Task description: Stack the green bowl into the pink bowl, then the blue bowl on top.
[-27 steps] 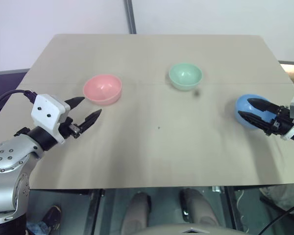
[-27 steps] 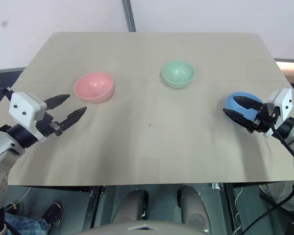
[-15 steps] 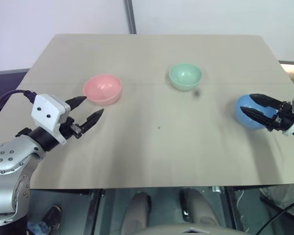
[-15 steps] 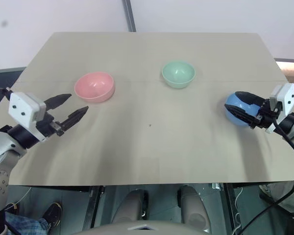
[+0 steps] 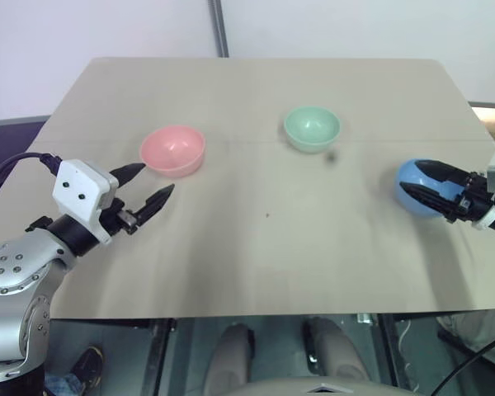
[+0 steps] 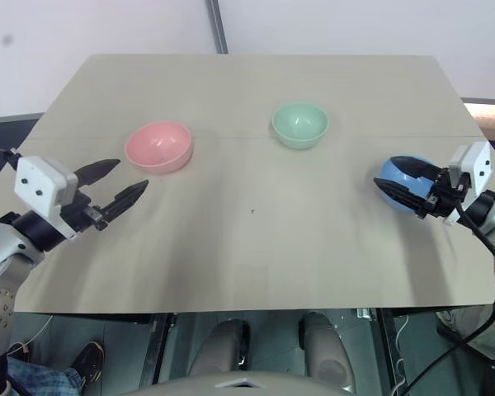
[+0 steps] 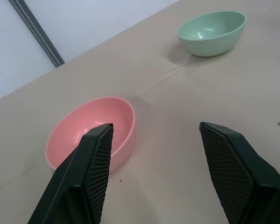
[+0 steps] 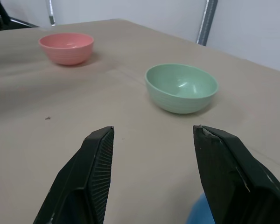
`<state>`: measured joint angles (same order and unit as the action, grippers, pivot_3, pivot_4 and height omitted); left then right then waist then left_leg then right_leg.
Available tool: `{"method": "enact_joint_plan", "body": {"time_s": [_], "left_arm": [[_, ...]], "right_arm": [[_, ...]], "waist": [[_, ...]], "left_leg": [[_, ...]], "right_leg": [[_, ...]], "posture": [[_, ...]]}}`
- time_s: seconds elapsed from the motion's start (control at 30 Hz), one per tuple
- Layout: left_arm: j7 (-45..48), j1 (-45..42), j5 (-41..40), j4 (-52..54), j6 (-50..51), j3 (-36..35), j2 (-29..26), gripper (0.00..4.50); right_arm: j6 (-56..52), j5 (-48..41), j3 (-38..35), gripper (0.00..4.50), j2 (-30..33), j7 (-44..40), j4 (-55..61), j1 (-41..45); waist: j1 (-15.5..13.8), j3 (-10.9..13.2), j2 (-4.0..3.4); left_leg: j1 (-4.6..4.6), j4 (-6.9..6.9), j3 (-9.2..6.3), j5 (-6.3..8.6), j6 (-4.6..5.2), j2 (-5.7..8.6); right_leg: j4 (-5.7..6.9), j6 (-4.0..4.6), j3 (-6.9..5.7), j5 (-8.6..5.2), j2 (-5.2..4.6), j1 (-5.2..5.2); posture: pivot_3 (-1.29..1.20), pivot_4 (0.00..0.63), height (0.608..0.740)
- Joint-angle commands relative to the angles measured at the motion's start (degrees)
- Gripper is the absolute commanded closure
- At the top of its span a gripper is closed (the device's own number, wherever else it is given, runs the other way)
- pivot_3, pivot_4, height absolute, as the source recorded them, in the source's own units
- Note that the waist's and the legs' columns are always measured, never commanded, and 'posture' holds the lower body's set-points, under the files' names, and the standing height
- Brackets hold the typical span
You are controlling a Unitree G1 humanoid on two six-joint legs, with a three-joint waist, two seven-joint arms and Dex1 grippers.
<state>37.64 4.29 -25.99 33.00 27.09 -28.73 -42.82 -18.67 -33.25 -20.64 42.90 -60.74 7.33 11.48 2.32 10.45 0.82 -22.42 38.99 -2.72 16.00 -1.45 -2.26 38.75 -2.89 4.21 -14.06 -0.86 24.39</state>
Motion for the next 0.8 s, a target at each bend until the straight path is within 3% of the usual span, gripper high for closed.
{"method": "enact_joint_plan", "body": {"time_s": [0.03, 0.3, 0.53, 0.8], "left_arm": [[0.2, -1.0, 0.7, 0.2, -1.7, 0.1, -0.9, 1.38], [-3.3, -4.7, 9.3, -5.5, -2.7, 6.4, -2.2, 1.38], [-2.7, -13.9, 17.4, -17.9, -0.3, 16.3, -7.0, 1.38], [0.0, -26.2, 23.6, -34.8, -10.3, 24.4, -7.4, 1.38]], "right_arm": [[-1.7, -4.2, 0.2, 1.53, -0.1, -0.5, 5.4, 0.6], [-10.8, -13.8, 2.5, 1.53, 0.5, 0.3, 14.4, 1.2], [-12.1, -14.4, 4.5, 1.53, -0.3, 2.5, 15.5, 4.2], [-12.4, -14.9, 4.5, 1.53, -0.1, 3.8, 15.9, 5.0]], "waist": [[0.0, 0.0, 0.0], [-0.1, 0.0, 0.01], [-0.1, 0.0, 0.03], [-0.2, 0.0, 0.03]], "left_leg": [[0.0, 0.0, 0.0, 0.0, 0.0, 0.0], [0.0, 0.0, -0.02, 0.0, 0.0, 0.0], [0.01, 0.0, -0.04, 0.0, 0.0, 0.01], [-0.07, 0.0, -0.09, 0.0, 0.0, 0.01]], "right_leg": [[0.0, 0.0, 0.01, 0.0, 0.0, 0.0], [0.0, 0.0, 0.0, 0.0, 0.01, -0.01], [0.0, 0.0, -0.04, 0.0, 0.02, -0.03], [-0.03, 0.0, -0.09, 0.01, 0.0, -0.01]], "posture": [[0.0, 0.15, 0.74], [0.0, 0.15, 0.74], [0.0, 0.15, 0.74], [0.0, 0.15, 0.74]]}}
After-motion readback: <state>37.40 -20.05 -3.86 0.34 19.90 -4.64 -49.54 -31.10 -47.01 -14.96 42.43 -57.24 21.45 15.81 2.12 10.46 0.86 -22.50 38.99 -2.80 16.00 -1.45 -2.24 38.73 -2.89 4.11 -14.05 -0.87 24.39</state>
